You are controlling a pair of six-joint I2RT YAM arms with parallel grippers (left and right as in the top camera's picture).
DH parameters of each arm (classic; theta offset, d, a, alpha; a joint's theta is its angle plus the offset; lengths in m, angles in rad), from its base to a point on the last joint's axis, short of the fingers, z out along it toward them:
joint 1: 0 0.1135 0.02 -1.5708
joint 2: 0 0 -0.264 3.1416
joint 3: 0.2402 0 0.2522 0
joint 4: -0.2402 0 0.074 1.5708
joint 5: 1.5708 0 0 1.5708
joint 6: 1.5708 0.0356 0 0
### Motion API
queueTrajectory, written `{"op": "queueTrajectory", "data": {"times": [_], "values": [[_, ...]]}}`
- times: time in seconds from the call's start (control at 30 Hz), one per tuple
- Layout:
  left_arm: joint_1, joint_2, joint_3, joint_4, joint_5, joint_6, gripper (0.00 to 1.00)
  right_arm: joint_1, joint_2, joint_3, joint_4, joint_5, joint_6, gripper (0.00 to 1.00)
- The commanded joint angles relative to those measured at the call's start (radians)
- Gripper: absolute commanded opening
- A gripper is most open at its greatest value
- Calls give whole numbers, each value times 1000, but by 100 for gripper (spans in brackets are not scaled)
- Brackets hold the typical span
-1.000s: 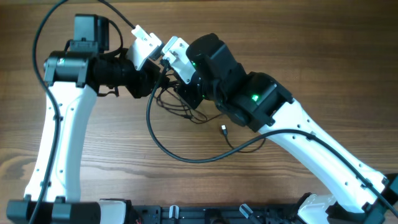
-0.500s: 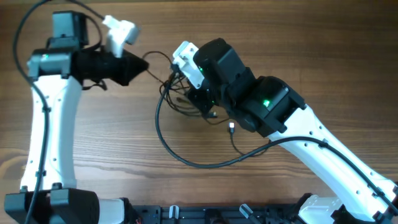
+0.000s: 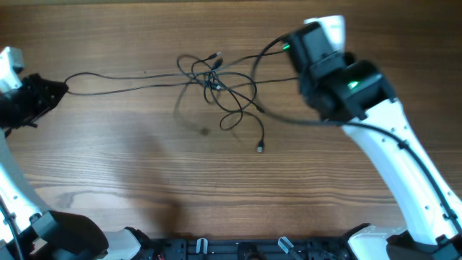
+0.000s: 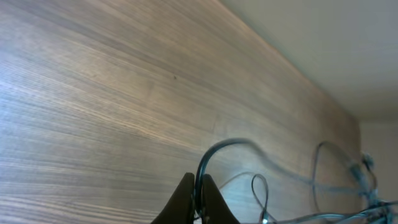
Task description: Untangle cables
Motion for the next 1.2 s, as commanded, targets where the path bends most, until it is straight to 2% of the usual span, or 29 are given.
{"op": "queueTrajectory", "data": {"times": [0.0, 0.17, 0.23, 0.3, 0.33, 0.4, 0.43, 0.5, 0.6, 0.67, 0.73, 0.8, 0.83, 0.9, 0.93, 0.97, 1.0, 1.1, 1.17], "values": [[69, -3, 1, 5, -18, -35, 4, -175, -35, 13, -47, 148, 242, 4], [99, -5, 1, 5, -18, -38, 4, -422, -35, 13, -57, 85, 319, 4], [100, -5, 1, 5, -17, -39, 4, -534, -35, 13, -31, -93, 304, 4], [100, -5, 1, -4, 58, -37, 4, -586, -35, 13, 31, -414, 116, 4], [91, -5, 1, -14, 112, -27, 4, -587, -35, 13, 80, -662, 7, 4], [48, -5, 1, -33, 126, 11, 4, -557, -35, 13, 145, -1029, -153, 4], [6, -5, 1, -43, 126, 36, 4, -516, -34, 13, 187, -1257, -263, 4], [-72, -5, 1, -52, 129, 78, 4, -414, -34, 13, 249, -1580, -423, 5], [-203, -5, 1, -92, 121, 153, 4, -231, -34, 13, 348, -1938, -651, 8], [-270, -5, 1, -130, 111, 198, 6, -158, -35, 13, 404, -1904, -678, 10], [-330, -5, 1, -165, 101, 245, 14, -138, -35, 13, 410, -1691, -644, 10], [-369, -5, 1, -179, 92, 267, 19, -143, -34, 13, 390, -1254, -486, 4], [-386, -5, 1, -179, 86, 267, 24, -144, -35, 13, 344, -868, -338, 5], [-397, -5, 1, -178, 87, 267, 30, -143, -34, 13, 278, -650, -244, 21], [-400, -5, 1, -179, 87, 267, 31, -144, -34, 13, 236, -586, -204, 33], [-400, -5, 1, -179, 87, 267, 31, -143, -34, 13, 183, -587, -203, 52], [-400, -5, 1, -179, 87, 267, 30, -142, -33, 10, 138, -668, -204, 62], [-400, -5, 1, -172, 81, 267, 26, -135, -16, -33, 78, -960, -216, 68], [-400, -5, 1, -161, 31, 262, 34, -107, 12, -106, 79, -1134, -324, 71]]}}
